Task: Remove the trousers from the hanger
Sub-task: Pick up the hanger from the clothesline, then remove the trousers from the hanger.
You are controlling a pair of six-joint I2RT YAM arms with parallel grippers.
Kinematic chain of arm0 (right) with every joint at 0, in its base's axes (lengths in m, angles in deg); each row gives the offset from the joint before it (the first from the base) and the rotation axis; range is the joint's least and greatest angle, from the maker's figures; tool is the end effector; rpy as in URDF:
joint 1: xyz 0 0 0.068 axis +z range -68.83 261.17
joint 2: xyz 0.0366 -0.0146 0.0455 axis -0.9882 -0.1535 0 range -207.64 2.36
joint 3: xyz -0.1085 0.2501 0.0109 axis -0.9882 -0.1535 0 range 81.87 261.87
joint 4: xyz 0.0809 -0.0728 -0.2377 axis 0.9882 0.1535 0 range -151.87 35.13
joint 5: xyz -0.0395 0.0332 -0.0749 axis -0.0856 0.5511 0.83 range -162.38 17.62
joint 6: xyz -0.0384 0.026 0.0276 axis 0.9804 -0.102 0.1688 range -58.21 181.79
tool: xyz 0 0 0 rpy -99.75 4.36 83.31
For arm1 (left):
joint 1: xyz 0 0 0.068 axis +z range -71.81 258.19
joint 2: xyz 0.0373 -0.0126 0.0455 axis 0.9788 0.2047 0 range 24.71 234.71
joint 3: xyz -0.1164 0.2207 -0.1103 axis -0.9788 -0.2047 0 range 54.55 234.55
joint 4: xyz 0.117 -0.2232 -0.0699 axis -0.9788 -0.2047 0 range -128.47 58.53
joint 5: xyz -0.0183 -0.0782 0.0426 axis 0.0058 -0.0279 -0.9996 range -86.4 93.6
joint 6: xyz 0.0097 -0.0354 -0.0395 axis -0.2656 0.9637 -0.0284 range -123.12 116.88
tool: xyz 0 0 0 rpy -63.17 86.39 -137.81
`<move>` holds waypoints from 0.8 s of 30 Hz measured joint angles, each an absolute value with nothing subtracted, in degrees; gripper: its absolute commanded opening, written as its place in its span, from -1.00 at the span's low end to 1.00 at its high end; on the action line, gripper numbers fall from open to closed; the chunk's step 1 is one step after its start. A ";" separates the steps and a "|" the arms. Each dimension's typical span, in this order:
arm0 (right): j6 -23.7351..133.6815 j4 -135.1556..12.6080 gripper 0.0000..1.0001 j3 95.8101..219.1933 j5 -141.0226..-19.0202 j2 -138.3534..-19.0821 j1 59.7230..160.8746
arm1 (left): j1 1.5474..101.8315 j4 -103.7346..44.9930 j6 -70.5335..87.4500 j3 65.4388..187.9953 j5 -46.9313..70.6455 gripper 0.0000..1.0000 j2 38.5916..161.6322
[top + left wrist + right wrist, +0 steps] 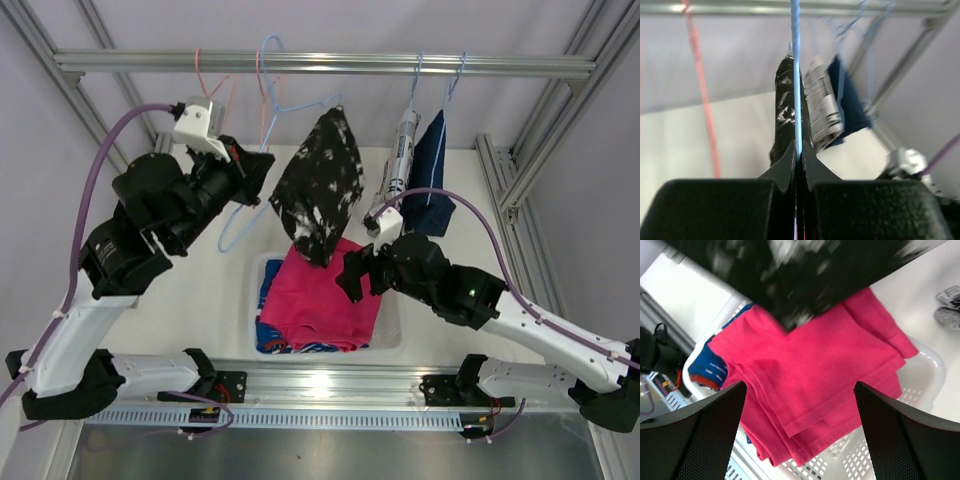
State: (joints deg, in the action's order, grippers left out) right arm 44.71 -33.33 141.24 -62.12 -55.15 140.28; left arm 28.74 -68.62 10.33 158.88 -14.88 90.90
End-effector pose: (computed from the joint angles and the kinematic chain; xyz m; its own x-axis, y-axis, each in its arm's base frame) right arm 0.1177 0.1843 0.3551 -0.4444 -0.1799 -0.8776 -0.6614 0.7266 0.1860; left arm 0.1236 -0.1270 0.5554 -0.1088 -0.2122 -0.9712 0.5032 0.8308 -0.2379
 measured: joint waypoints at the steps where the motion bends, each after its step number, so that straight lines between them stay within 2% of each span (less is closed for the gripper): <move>1: 44.68 -32.57 0.88 142.33 -60.98 -55.85 140.63 | 28.13 -69.17 10.33 157.05 -17.38 -0.99 89.61; 12: 43.81 -33.51 0.92 149.42 -52.15 -61.21 147.76 | 18.84 -66.70 8.85 140.39 -40.39 -0.99 85.92; 24: 46.50 -45.82 0.91 147.17 -40.90 -71.46 156.41 | 18.38 -59.64 8.41 125.51 -44.19 -0.99 82.38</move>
State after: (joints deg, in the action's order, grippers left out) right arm 46.50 -45.82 147.17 -40.90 -71.46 156.41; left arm 18.38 -59.64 8.41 125.51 -44.19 82.38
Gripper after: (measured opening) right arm 0.954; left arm 0.014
